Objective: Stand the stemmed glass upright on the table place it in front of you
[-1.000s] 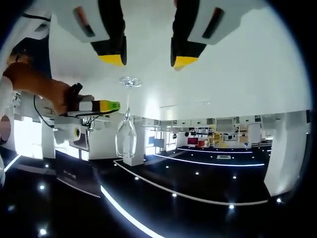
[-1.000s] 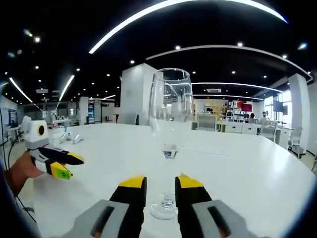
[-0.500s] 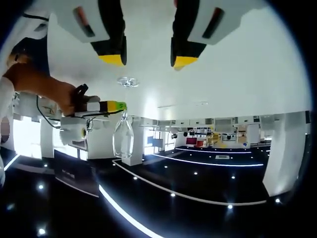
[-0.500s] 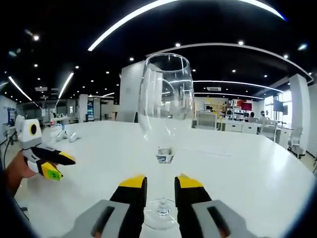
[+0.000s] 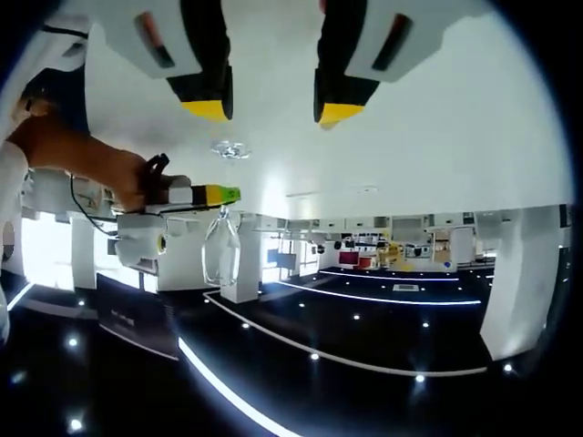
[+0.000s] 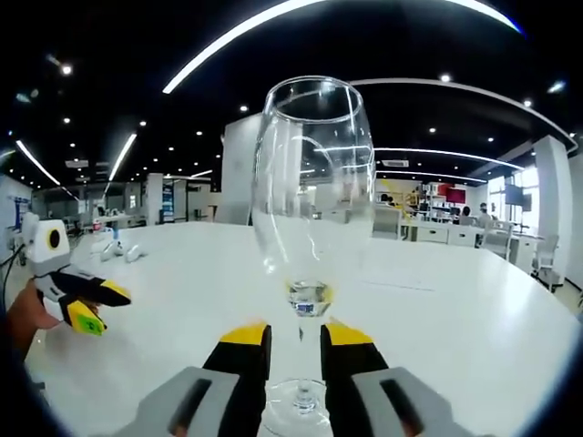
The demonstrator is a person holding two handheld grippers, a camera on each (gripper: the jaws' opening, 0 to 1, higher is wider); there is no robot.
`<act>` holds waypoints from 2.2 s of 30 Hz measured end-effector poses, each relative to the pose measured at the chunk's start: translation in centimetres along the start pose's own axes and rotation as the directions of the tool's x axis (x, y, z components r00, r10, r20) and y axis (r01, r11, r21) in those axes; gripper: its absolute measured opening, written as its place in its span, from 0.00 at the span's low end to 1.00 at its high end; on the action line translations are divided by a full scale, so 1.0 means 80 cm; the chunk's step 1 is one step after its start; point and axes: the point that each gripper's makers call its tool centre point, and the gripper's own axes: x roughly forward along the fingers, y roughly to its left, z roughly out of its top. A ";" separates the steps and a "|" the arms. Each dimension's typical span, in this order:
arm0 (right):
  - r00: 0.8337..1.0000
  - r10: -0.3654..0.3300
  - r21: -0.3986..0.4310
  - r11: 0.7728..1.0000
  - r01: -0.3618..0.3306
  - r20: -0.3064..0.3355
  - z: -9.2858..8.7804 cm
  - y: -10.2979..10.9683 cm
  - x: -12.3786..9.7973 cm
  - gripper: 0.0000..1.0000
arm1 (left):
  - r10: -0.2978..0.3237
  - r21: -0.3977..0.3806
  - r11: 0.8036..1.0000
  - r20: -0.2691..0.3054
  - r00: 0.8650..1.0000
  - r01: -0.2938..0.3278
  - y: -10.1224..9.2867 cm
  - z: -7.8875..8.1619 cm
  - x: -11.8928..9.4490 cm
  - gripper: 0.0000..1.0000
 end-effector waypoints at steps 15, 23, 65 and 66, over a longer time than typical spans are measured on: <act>1.000 -0.016 -0.005 1.000 0.016 -0.003 0.000 -0.002 0.003 0.20 | -0.002 0.000 1.000 -0.001 1.000 0.002 -0.001 0.003 0.000 0.36; 0.999 -0.044 0.015 0.999 0.044 0.005 0.002 -0.007 0.003 0.11 | -0.001 0.001 1.000 0.000 1.000 0.001 -0.001 0.003 0.000 0.36; 0.998 -0.045 -0.009 0.999 0.046 0.036 0.033 -0.004 -0.006 0.11 | 0.009 -0.001 1.000 0.002 1.000 -0.009 0.006 0.002 -0.001 0.36; 0.998 -0.046 -0.010 0.999 0.046 0.036 0.034 -0.005 -0.005 0.11 | 0.009 0.000 1.000 0.002 1.000 -0.009 0.006 0.002 -0.001 0.36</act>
